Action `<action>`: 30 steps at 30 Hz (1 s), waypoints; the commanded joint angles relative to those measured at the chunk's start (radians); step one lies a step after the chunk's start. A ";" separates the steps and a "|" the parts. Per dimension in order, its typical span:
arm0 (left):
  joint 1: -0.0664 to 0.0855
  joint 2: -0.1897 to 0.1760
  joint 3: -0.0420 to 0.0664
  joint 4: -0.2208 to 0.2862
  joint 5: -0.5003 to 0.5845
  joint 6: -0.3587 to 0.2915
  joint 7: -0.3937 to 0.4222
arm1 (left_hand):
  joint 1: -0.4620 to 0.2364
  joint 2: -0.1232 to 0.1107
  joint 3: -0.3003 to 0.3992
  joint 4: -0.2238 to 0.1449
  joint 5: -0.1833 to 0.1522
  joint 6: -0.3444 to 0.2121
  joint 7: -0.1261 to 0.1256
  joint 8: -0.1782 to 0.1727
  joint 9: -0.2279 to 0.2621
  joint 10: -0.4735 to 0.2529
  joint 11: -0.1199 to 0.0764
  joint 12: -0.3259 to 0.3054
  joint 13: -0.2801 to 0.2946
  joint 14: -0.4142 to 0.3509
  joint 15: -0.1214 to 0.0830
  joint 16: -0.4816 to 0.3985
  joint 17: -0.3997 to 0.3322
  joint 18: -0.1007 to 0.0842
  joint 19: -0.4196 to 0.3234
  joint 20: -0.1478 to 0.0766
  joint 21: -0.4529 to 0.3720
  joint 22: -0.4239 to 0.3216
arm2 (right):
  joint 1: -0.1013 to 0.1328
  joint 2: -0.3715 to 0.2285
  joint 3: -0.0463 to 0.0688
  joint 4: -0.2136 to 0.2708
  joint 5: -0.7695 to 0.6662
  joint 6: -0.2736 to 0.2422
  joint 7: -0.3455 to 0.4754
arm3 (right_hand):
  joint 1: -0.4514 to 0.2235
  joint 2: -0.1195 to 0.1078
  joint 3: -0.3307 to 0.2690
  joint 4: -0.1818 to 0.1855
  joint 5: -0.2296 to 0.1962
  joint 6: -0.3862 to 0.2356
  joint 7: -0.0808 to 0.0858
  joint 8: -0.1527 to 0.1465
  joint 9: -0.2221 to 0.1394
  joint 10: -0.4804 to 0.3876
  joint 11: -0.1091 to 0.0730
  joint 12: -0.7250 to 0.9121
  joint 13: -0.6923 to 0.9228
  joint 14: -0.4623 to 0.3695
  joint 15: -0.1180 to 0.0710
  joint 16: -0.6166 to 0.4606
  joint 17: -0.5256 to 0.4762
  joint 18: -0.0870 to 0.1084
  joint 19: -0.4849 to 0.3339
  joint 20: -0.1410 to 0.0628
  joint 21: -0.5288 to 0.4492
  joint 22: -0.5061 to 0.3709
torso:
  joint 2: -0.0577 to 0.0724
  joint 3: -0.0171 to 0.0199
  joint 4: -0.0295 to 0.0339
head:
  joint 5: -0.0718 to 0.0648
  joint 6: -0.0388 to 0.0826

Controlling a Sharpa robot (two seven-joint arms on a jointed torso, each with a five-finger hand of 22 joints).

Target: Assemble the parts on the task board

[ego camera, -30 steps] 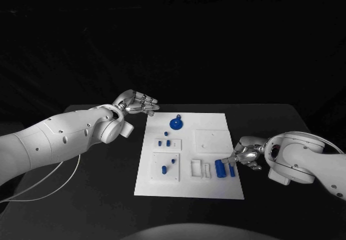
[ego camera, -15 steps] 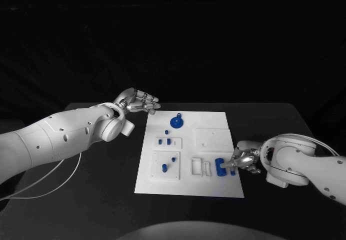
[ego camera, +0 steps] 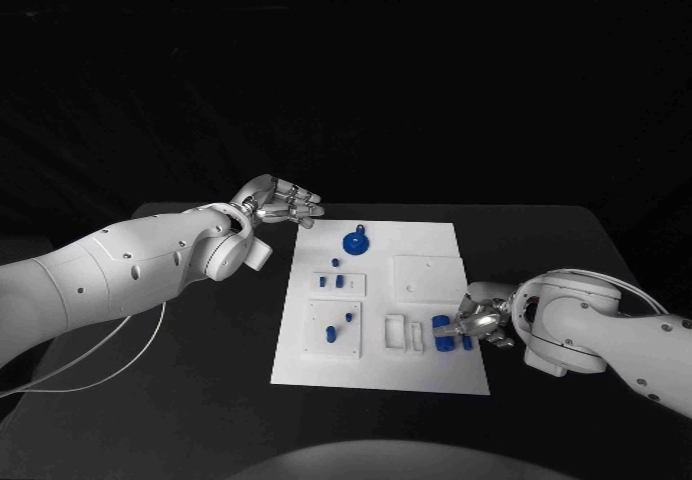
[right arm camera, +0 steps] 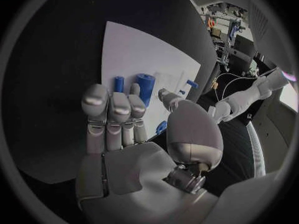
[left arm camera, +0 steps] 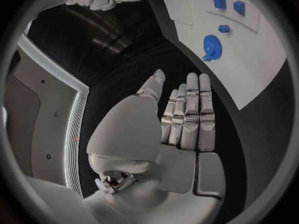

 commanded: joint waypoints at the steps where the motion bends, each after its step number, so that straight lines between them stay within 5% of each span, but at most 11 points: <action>1: 0.000 0.003 0.000 0.001 0.007 0.019 0.001 | -0.008 0.005 -0.004 0.001 -0.003 -0.006 0.000 0.002 0.001 -0.001 -0.003 0.001 0.002 -0.008 0.000 0.005 0.002 -0.021 0.005 0.004 0.005 -0.001 | -0.001 0.008 -0.006 -0.009 -0.047 0.004 -0.011 | -0.002 -0.006 -0.002 0.004 -0.005 -0.004 -0.002 0.000 0.004 0.000 0.000 -0.008 0.000 0.005 0.001 -0.001 0.002 -0.013 0.059 -0.005 0.003 0.085 | -0.001 -0.0008 -0.0003 | 0.000 0.001; 16: 0.000 0.002 -0.002 0.004 0.007 0.039 -0.008 | -0.013 0.008 -0.008 0.007 -0.004 -0.008 0.001 0.003 0.001 -0.005 -0.001 0.001 0.002 -0.010 0.001 0.005 0.002 -0.021 0.006 0.005 0.005 -0.014 | -0.001 0.067 -0.058 -0.060 -0.121 -0.016 -0.025 | -0.011 -0.019 -0.029 0.018 -0.006 -0.002 -0.004 0.000 0.020 0.005 -0.002 -0.013 -0.002 0.006 -0.002 -0.003 0.007 -0.016 0.060 -0.009 0.010 0.087 | 0.000 -0.0005 -0.0008 | 0.006 0.001; 25: 0.000 0.002 -0.003 0.004 0.007 0.048 -0.012 | -0.016 0.009 -0.013 0.016 -0.008 -0.010 0.001 0.003 0.001 -0.006 -0.001 0.001 0.002 -0.011 0.002 0.005 0.003 -0.021 0.008 0.006 0.005 -0.027 | -0.001 0.091 -0.069 -0.072 -0.126 -0.032 -0.025 | 0.002 -0.015 -0.024 0.029 -0.006 -0.002 -0.004 0.000 0.023 0.006 -0.002 -0.015 0.001 0.008 -0.002 -0.006 0.010 -0.017 0.060 -0.009 0.013 0.087 | 0.000 -0.0006 -0.0011 | 0.010 -0.003; 30: 0.000 0.002 -0.004 0.003 0.007 0.051 -0.014 | -0.016 0.009 -0.013 0.016 -0.008 -0.010 0.001 0.003 0.001 -0.006 -0.001 0.001 0.002 -0.011 0.002 0.005 0.003 -0.021 0.008 0.006 0.005 -0.027 | -0.001 0.096 -0.071 -0.073 -0.117 -0.042 -0.024 | -0.001 0.021 0.069 -0.046 0.028 -0.005 -0.003 -0.001 0.025 0.004 -0.002 -0.010 0.002 0.009 0.000 -0.005 0.009 -0.014 0.060 -0.004 0.015 0.088 | 0.000 -0.0009 -0.0016 | 0.011 -0.003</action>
